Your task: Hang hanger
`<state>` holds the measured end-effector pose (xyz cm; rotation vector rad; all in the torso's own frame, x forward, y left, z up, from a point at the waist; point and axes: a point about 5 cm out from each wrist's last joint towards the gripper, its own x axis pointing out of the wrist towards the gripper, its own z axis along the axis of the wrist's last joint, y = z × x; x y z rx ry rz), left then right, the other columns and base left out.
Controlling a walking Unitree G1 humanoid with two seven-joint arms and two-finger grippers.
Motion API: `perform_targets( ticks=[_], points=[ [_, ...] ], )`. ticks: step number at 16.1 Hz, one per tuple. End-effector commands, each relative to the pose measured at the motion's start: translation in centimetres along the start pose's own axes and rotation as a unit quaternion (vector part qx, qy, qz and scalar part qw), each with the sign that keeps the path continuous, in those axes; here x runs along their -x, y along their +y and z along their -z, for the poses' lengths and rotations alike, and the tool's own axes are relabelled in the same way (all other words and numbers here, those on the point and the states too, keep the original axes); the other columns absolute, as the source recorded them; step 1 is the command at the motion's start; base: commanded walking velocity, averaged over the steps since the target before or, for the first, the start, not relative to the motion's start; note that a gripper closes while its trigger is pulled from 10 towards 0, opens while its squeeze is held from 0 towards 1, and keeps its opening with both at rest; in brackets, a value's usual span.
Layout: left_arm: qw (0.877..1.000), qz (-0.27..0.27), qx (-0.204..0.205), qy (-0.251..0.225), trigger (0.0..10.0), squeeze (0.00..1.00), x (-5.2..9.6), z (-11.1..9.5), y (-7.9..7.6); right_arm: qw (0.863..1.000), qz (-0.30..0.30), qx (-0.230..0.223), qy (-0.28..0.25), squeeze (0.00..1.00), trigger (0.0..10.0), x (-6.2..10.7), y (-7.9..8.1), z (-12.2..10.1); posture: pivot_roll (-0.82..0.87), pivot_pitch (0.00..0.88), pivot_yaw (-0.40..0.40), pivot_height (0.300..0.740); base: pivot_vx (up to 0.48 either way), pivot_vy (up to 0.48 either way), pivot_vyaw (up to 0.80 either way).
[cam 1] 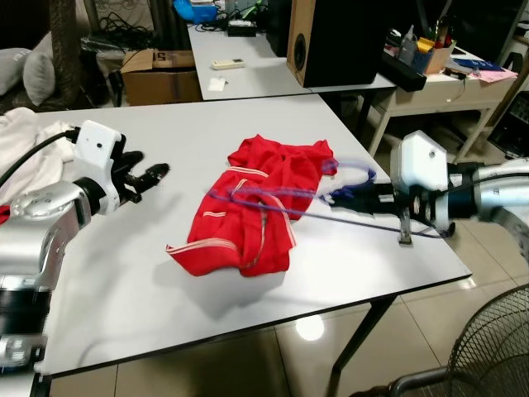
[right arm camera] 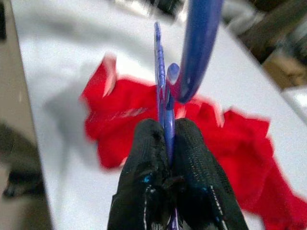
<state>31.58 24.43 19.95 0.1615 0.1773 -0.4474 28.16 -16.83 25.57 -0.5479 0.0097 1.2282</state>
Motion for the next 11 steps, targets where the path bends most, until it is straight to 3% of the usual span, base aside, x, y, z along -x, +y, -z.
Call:
perform_targets(
  ticks=[1,2,3,5,6,9,10,11],
  points=[
    [0.999,0.033,-0.001,-0.033,10.0,0.00,0.2,-0.8,-1.5,0.995,0.070,-0.002,-0.068,0.00,10.0,1.0,-1.6,-2.4,0.02,0.000,0.002,0.740,0.000,0.000,0.00],
    [0.998,0.038,-0.010,-0.042,10.0,0.00,0.4,-0.8,-2.6,0.987,0.123,-0.037,-0.101,0.00,10.0,1.2,-2.3,-2.6,0.02,0.000,0.001,0.740,0.000,0.000,0.00],
    [0.998,0.038,-0.012,-0.040,10.0,0.00,0.4,-0.7,-2.8,0.984,0.134,-0.045,-0.105,0.00,10.0,1.3,-2.4,-2.5,0.02,0.000,0.001,0.740,0.000,0.000,0.00],
    [0.997,0.029,-0.005,-0.065,10.0,0.00,0.3,-1.1,-4.1,0.969,0.182,-0.108,-0.124,0.00,10.0,1.0,-2.4,-1.7,0.02,0.000,0.005,0.740,0.000,0.000,0.00],
    [0.997,0.014,0.004,-0.075,10.0,0.00,0.3,-1.1,-5.0,0.948,0.228,-0.167,-0.145,0.00,10.0,0.6,-1.9,-1.0,0.03,0.000,0.012,0.740,0.000,0.000,0.00],
    [0.996,-0.005,0.012,-0.088,10.0,0.00,0.5,-1.0,-5.9,0.917,0.300,-0.221,-0.144,0.00,10.0,-0.1,-1.2,0.2,0.02,0.000,0.019,0.740,0.000,0.220,0.00],
    [0.996,-0.009,0.020,-0.089,10.0,0.00,0.7,-0.6,-7.0,0.893,0.347,-0.258,-0.126,0.00,10.0,-1.6,0.6,1.7,0.04,0.000,0.036,0.740,0.000,0.364,0.00],
    [0.996,-0.007,0.024,-0.085,10.0,0.00,0.8,-0.2,-7.6,0.885,0.364,-0.269,-0.107,0.00,10.0,-2.3,1.8,2.3,0.04,0.000,0.042,0.740,0.000,0.349,0.00]
  ],
)
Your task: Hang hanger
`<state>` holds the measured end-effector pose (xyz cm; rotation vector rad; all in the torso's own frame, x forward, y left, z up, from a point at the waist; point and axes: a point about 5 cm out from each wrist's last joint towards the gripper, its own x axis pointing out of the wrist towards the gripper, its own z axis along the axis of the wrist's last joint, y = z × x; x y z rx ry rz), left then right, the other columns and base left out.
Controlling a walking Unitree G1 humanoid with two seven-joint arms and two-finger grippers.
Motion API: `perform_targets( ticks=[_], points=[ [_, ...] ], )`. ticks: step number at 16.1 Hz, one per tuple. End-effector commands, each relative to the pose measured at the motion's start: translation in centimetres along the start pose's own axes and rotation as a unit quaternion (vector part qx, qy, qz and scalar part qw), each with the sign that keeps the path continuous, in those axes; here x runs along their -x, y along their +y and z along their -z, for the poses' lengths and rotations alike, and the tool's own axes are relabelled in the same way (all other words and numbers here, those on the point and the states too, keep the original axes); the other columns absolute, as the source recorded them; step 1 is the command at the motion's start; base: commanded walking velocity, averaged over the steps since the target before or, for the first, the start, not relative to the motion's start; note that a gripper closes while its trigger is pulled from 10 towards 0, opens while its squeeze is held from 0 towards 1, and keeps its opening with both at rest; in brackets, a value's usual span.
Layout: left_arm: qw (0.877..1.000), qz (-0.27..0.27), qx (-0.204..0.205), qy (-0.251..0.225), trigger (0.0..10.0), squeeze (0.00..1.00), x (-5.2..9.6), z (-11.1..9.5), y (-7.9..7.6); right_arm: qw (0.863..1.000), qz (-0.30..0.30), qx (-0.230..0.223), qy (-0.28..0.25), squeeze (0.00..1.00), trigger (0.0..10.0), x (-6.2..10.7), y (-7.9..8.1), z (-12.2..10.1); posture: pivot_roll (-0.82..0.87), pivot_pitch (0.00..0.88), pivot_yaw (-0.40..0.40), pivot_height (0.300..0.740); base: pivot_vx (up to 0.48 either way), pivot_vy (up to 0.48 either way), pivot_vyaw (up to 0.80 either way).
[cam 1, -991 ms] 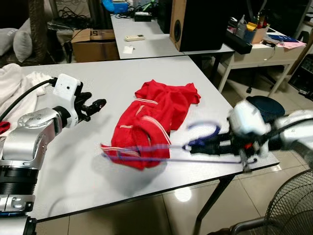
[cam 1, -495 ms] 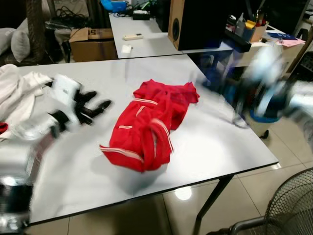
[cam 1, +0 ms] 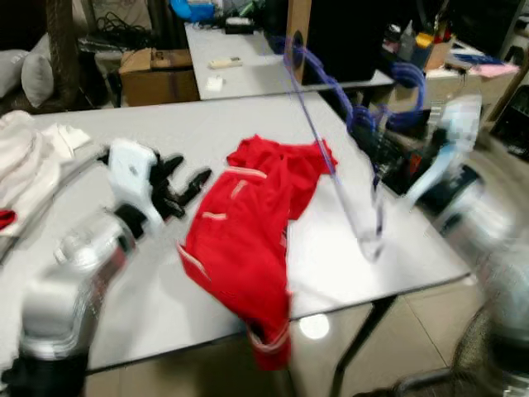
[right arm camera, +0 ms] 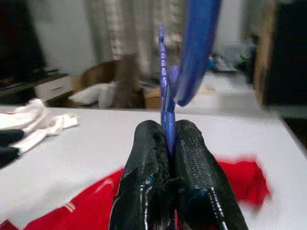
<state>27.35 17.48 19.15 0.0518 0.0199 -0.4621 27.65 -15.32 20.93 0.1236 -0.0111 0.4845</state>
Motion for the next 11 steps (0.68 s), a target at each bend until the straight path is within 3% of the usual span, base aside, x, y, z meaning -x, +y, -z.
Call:
perform_targets(
  ticks=[1,4,7,8,9,11],
  points=[
    [1.000,-0.010,-0.007,0.007,10.0,0.00,0.4,0.0,-0.2,1.000,0.020,0.015,0.006,0.00,10.0,0.0,1.0,0.2,0.04,0.000,0.042,0.740,0.000,0.352,0.00],
    [1.000,-0.013,-0.010,0.010,10.0,0.00,0.5,0.0,-1.2,0.998,0.057,-0.005,0.012,0.00,10.0,0.7,2.4,0.8,0.04,0.000,0.053,0.740,0.000,0.350,0.00],
    [1.000,-0.013,-0.014,0.012,10.0,0.00,0.5,0.0,-1.4,0.998,0.056,-0.005,0.005,0.00,10.0,0.9,2.9,0.6,0.04,0.000,0.052,0.740,0.000,0.356,0.00],
    [0.999,-0.024,-0.019,0.011,10.0,0.00,0.5,-0.2,-1.3,0.997,0.049,0.059,-0.010,0.00,10.0,0.9,3.5,-0.6,0.06,0.000,0.048,0.740,0.000,0.356,0.00],
    [0.999,-0.030,-0.026,0.010,10.0,0.00,0.5,-0.3,-1.1,0.995,0.039,0.091,-0.019,0.00,10.0,0.7,4.0,-1.5,0.05,0.000,0.048,0.740,0.000,0.356,0.00],
    [0.999,-0.036,-0.031,0.007,10.0,0.00,0.3,-0.5,-1.0,0.996,0.032,0.074,-0.024,0.00,10.0,0.8,4.2,-1.5,0.06,0.000,0.036,0.740,0.000,0.360,0.00]
  ],
)
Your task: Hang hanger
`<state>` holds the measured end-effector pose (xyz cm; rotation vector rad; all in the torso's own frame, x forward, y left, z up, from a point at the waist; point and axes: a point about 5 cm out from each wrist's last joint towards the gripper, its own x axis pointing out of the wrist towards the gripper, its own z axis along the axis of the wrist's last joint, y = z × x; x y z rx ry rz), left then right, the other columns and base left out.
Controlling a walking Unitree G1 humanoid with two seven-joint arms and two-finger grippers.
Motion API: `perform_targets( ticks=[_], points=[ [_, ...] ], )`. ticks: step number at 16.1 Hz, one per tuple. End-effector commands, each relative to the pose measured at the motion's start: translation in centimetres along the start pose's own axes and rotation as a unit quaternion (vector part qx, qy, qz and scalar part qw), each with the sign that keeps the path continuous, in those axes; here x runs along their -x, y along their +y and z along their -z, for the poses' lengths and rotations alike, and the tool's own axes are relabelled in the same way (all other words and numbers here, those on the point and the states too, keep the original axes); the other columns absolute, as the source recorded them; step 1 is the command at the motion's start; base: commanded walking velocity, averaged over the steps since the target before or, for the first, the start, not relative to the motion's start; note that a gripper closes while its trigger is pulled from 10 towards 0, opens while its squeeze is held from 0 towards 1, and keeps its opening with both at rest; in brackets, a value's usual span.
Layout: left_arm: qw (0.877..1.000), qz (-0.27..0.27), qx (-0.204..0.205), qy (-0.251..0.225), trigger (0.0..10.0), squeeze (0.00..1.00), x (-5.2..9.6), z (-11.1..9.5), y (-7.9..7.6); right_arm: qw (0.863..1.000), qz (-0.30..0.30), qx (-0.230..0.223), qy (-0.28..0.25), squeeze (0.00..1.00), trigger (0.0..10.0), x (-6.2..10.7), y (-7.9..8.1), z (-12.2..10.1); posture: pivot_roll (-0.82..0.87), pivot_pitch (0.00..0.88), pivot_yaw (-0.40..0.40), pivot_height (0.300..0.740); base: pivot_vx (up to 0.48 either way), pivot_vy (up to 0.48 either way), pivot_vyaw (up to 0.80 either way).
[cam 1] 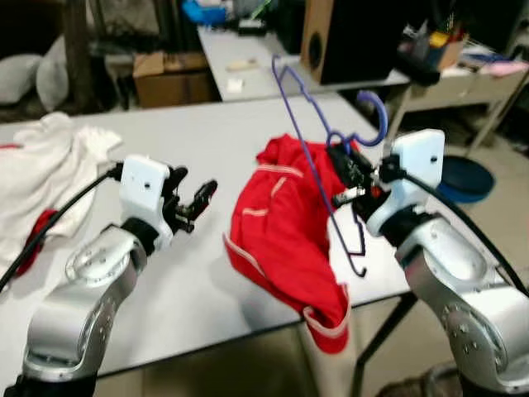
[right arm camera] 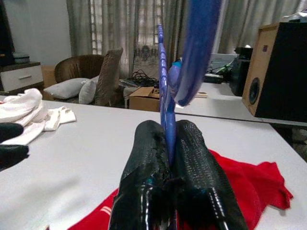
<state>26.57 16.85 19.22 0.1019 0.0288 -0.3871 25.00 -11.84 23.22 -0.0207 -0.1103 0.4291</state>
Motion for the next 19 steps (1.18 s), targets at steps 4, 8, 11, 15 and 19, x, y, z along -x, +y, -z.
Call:
perform_targets(
  ticks=[4,8,11,15,19],
  points=[
    [1.000,-0.003,-0.010,-0.004,10.0,0.00,0.1,-0.4,-0.3,1.000,0.000,-0.006,0.020,0.00,10.0,-0.2,-0.1,1.2,0.07,0.000,0.026,0.740,0.000,0.354,0.00],
    [1.000,-0.015,-0.009,-0.002,10.0,0.00,-0.2,-0.5,-0.2,0.997,0.033,-0.044,0.050,0.00,10.0,0.0,-0.7,3.0,0.11,0.000,0.020,0.740,0.000,0.352,0.00],
    [1.000,-0.013,-0.009,0.010,10.0,0.00,-0.2,0.3,0.2,0.995,0.054,-0.048,0.062,0.00,10.0,0.2,-0.9,4.0,0.07,0.000,0.043,0.740,0.000,0.354,0.00],
    [1.000,-0.012,-0.001,0.009,10.0,0.00,-0.7,0.1,-0.5,0.994,0.073,-0.033,0.071,0.00,10.0,0.7,-1.7,4.7,0.10,0.000,0.035,0.740,0.000,0.354,0.00],
    [1.000,-0.027,-0.005,0.001,10.0,0.00,-1.4,-0.2,0.4,0.996,0.084,-0.014,0.022,0.00,10.0,0.4,-2.1,2.8,0.08,0.000,0.030,0.740,0.000,0.354,0.00]
  ],
)
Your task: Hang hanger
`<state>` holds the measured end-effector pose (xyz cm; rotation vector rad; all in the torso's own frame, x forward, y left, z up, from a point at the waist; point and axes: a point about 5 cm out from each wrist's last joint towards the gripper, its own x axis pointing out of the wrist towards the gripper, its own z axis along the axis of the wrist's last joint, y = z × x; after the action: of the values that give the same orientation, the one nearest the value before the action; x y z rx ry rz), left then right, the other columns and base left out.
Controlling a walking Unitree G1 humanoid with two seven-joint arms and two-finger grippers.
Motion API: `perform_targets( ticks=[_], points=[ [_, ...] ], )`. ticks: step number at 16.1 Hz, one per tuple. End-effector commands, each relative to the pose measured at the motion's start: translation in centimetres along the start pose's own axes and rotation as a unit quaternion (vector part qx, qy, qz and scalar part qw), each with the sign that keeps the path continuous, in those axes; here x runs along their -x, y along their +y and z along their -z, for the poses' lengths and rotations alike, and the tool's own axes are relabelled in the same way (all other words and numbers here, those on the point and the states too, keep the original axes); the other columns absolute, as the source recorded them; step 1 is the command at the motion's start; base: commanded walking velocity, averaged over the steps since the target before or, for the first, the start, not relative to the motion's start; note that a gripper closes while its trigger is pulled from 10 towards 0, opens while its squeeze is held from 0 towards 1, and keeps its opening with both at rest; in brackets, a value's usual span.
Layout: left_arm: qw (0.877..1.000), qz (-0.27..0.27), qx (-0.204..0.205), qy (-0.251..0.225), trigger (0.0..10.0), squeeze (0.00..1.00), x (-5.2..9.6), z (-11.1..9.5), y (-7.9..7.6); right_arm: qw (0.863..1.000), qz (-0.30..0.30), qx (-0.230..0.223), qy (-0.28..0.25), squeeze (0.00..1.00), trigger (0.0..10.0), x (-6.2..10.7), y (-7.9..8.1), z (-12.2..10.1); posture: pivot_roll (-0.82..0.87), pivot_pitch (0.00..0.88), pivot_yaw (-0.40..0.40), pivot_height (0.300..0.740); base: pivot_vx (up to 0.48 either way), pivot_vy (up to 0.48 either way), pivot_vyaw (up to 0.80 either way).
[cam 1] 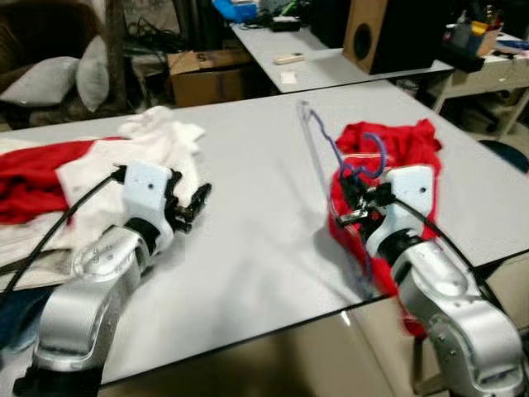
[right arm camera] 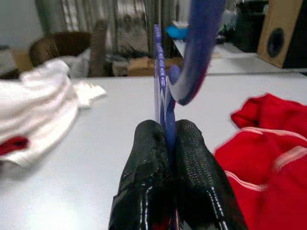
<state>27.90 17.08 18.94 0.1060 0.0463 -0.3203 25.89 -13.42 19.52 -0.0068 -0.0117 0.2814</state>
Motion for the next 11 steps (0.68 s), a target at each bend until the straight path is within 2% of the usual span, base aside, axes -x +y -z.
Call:
perform_targets(
  ticks=[1,3,4,5,8,10,11],
  points=[
    [1.000,0.004,-0.005,-0.012,10.0,0.00,-0.2,-0.7,-0.4,0.999,-0.009,-0.003,-0.042,0.00,10.0,-0.1,-0.4,-1.4,0.09,0.000,0.028,0.740,0.000,0.356,0.00],
    [1.000,0.009,-0.008,-0.005,10.0,0.00,0.2,-0.4,-0.4,0.998,-0.046,0.020,-0.049,0.00,10.0,-0.3,-0.2,-1.9,0.09,0.000,0.032,0.740,0.000,0.358,0.00],
    [1.000,0.007,-0.012,0.005,10.0,0.00,0.4,0.3,0.0,0.995,-0.071,0.043,-0.051,0.00,10.0,0.0,0.3,-2.0,0.07,0.000,0.046,0.740,0.000,0.352,0.00],
    [1.000,0.005,-0.016,0.007,10.0,0.00,0.2,0.4,0.3,0.995,-0.077,0.044,-0.054,0.00,10.0,0.4,0.3,-2.3,0.06,0.000,0.047,0.740,0.000,0.356,0.00],
    [1.000,0.007,-0.014,-0.012,10.0,0.00,-0.5,-0.9,-0.1,0.996,-0.070,0.017,-0.050,0.00,10.0,0.3,-0.1,-2.3,0.08,0.000,0.045,0.740,0.000,0.354,0.00],
    [0.999,0.021,-0.018,-0.015,10.0,0.00,-0.3,-0.4,-0.9,0.998,-0.042,0.036,0.001,0.00,10.0,0.5,-0.6,0.0,0.04,0.000,0.060,0.740,0.000,0.000,0.00],
    [1.000,0.022,-0.003,-0.014,10.0,0.00,-0.6,0.3,-1.4,1.000,-0.011,0.014,0.007,0.00,10.0,1.1,-0.8,0.4,0.04,0.000,0.051,0.740,0.000,-0.480,0.00]
  ],
)
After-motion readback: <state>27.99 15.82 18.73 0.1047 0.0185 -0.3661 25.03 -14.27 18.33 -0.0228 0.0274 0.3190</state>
